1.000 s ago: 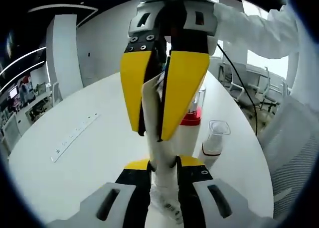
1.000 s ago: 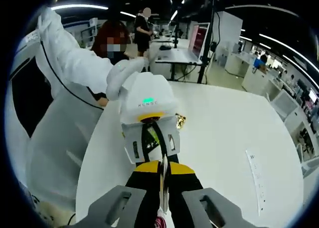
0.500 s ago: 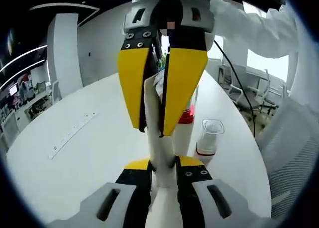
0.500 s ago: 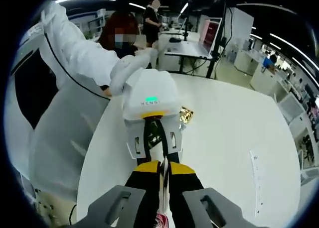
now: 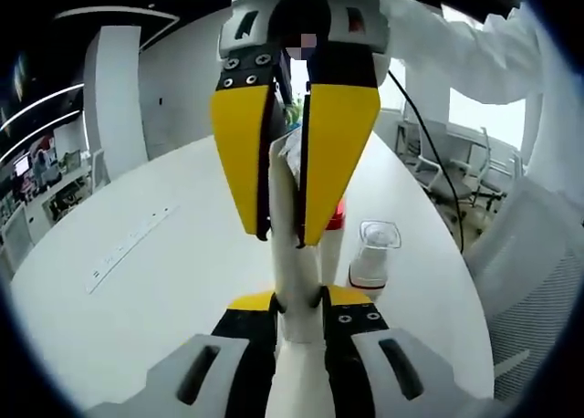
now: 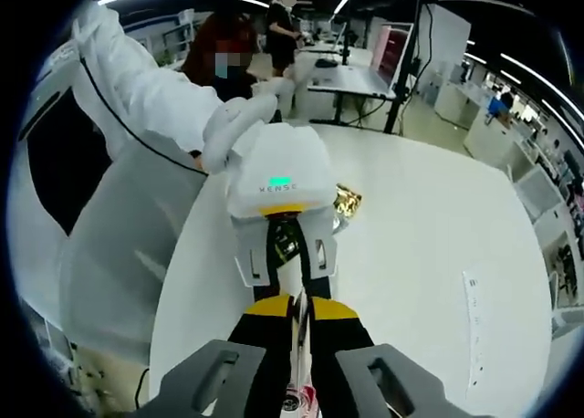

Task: Arrange the skincare products in the storage area until every visible bottle or jar stands upright without overlapping.

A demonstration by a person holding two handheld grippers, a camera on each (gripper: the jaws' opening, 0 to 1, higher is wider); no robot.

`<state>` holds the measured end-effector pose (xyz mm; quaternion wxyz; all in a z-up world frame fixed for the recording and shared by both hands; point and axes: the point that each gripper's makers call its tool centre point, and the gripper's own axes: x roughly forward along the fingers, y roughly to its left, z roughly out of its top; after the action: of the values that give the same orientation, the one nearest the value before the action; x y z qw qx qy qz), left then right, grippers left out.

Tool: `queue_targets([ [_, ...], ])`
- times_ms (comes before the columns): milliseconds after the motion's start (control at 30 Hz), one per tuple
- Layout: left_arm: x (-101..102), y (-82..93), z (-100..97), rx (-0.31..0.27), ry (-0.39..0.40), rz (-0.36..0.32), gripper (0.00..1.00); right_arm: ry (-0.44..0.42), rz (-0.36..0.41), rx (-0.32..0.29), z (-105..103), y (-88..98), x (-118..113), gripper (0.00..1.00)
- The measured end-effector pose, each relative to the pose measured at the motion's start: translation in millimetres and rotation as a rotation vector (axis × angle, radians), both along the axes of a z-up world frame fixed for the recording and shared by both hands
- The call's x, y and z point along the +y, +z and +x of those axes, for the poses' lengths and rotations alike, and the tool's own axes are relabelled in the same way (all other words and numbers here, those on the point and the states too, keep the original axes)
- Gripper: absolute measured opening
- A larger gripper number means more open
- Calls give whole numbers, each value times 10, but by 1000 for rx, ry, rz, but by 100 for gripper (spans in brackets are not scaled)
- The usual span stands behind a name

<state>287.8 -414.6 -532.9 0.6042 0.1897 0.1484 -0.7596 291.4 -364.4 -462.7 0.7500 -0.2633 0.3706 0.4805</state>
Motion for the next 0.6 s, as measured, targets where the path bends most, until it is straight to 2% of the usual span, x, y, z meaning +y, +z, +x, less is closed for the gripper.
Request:
queue_targets([
  [333, 34, 28, -91, -8, -16, -12, 19, 28, -3, 14, -43, 0, 24, 0],
  [600, 36, -3, -74, 1, -4, -8, 20, 20, -11, 9, -35, 12, 4, 0],
])
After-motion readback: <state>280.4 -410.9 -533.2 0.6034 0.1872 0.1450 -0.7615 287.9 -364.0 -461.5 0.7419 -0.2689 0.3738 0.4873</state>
